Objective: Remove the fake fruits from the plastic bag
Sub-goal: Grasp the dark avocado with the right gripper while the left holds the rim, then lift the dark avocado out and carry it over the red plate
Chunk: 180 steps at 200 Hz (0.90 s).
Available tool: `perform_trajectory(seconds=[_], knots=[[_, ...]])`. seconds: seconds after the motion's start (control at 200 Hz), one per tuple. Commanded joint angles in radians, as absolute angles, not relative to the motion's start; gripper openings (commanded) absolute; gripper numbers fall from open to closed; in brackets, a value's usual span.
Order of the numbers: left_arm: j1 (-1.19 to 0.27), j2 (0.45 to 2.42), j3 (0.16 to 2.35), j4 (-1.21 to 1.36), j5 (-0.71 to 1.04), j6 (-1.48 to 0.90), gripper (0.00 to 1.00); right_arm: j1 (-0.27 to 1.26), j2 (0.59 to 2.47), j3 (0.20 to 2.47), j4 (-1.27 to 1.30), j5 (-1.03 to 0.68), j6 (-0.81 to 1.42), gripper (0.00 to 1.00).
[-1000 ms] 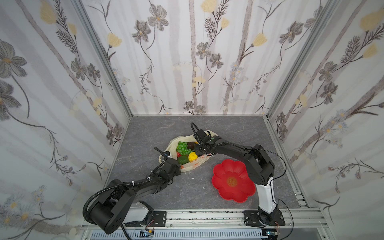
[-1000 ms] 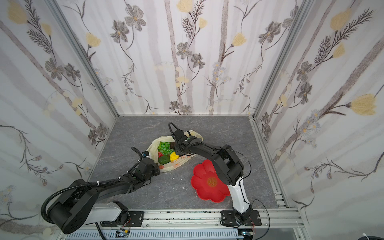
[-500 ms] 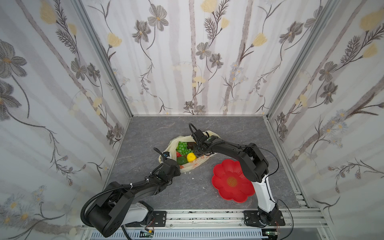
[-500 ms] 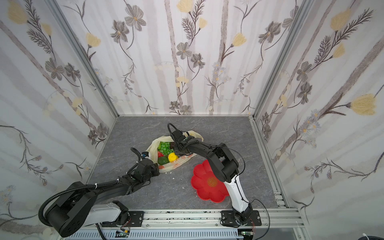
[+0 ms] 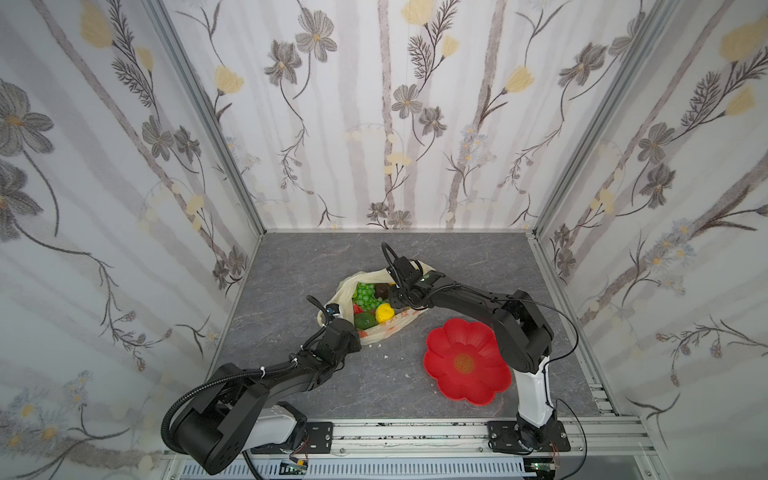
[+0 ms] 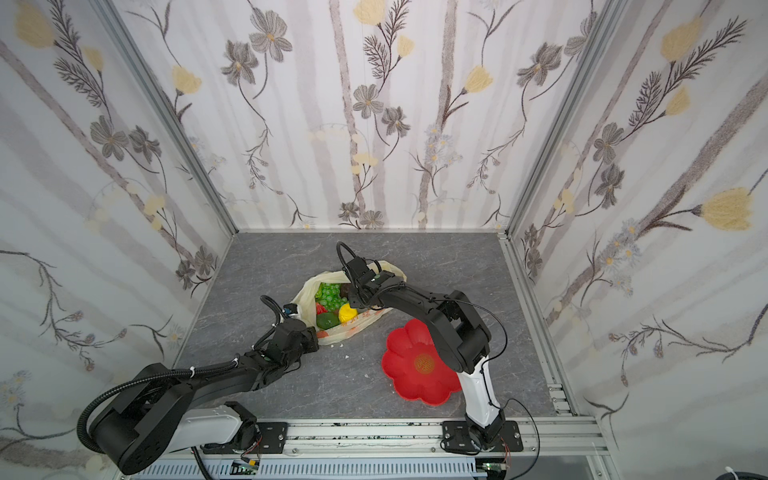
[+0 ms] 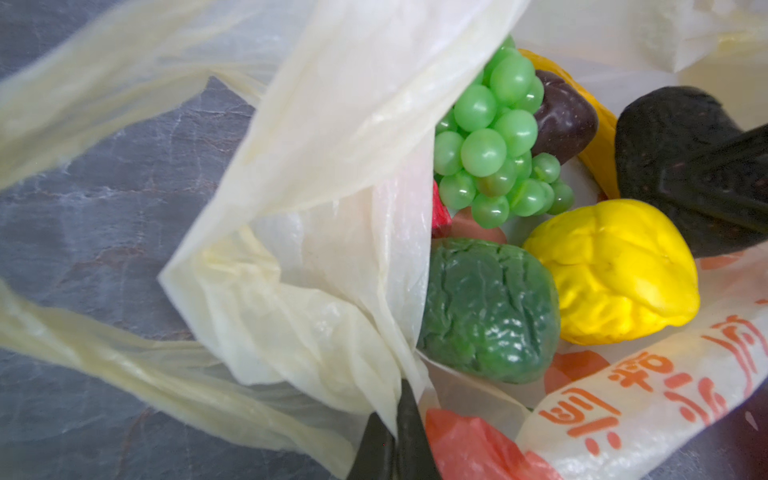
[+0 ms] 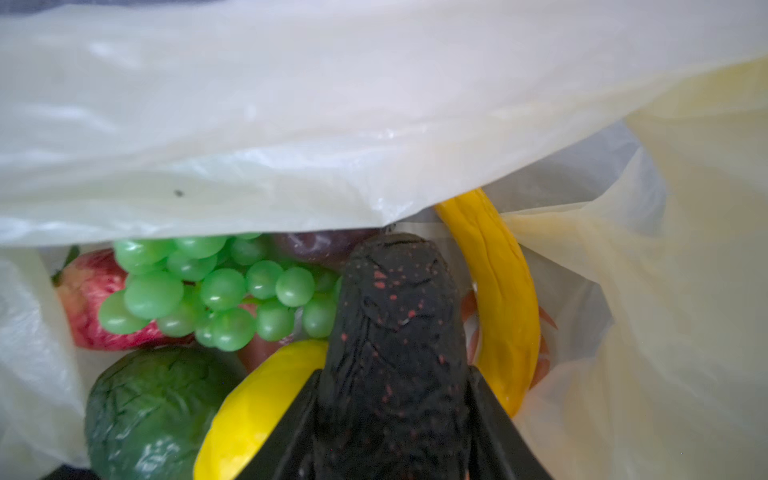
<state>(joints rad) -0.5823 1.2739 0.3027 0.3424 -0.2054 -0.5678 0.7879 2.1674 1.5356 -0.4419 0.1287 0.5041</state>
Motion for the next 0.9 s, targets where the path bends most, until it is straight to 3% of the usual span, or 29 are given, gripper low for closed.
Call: perform_trajectory(seconds=[0.0, 0.45, 0.679, 0.894], knots=[[-0.583, 1.275, 0.299, 0.374, -0.212, -0.563, 0.00, 0.800, 2.102, 1.499, -0.403, 0.133, 0.502, 0.43], [-0.581, 1.264, 0.299, 0.409, -0.221, -0.533, 0.00, 0.804, 1.566, 1.015, -0.399, 0.329, 0.589, 0.43], [-0.580, 1.269, 0.291, 0.429, -0.221, -0.530, 0.00, 0.804, 1.415, 0.826, -0.423, 0.381, 0.671, 0.41], [-0.580, 1.270, 0.287, 0.438, -0.224, -0.526, 0.00, 0.805, 1.324, 0.636, -0.274, 0.406, 0.649, 0.37]])
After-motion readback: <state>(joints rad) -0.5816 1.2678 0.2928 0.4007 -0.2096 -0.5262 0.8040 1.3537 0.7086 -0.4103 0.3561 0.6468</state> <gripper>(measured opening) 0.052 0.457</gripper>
